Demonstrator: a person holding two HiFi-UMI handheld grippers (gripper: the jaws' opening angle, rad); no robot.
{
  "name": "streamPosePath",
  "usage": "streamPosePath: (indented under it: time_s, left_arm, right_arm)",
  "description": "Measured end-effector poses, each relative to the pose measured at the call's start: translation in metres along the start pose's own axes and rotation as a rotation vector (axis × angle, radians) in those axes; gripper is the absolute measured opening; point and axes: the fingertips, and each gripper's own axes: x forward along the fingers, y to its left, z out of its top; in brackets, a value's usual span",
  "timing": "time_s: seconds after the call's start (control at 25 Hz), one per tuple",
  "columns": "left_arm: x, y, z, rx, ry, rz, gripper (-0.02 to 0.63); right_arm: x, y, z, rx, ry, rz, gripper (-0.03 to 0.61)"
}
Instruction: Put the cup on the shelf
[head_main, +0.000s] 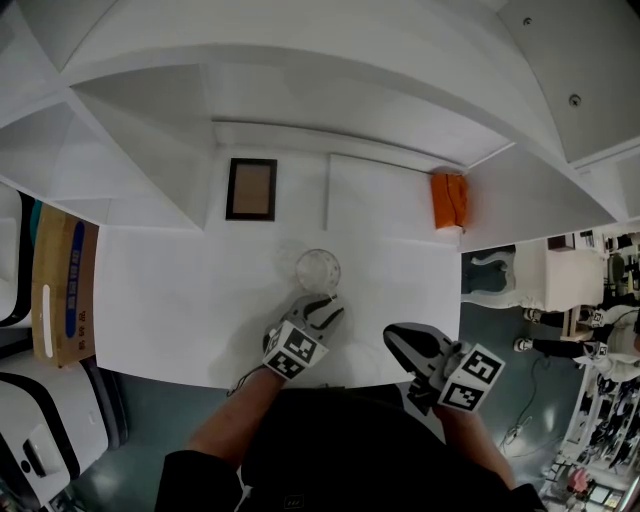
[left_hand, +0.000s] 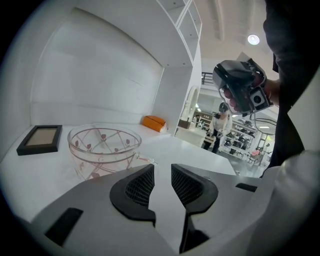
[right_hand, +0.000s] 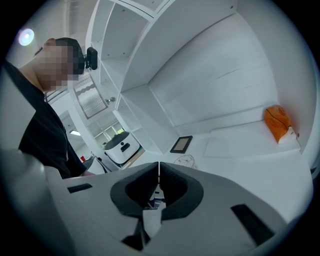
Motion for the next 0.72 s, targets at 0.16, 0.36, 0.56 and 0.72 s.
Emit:
streamPosePath:
  time_s: [0.16, 0.36, 0.56, 0.72]
  left_arm:
    - [0.005, 0.0, 0.001, -0.012, -0.013, 0.0, 0.101]
    - [0.009, 0.004, 0.004, -0.013, -0.029, 0.012, 0.1]
    - [0.012, 0.005, 0.007, 0.007, -0.046, 0.043, 0.102]
    - [0.016, 0.003, 0.014, 0.009, -0.077, 0.056, 0.16]
  right_arm:
    - [0.0, 0.005, -0.004, 0.003, 0.003, -0.006, 0.017]
    - [-0.003, 0.008, -0.009, 0.007, 0.002, -0.024, 0.017]
    - [-0.006, 0.013, -0.014, 0.008, 0.006, -0.046, 0.017]
    - [-0.006, 0.018, -0.016, 0.004, 0.023, -0.054, 0.017]
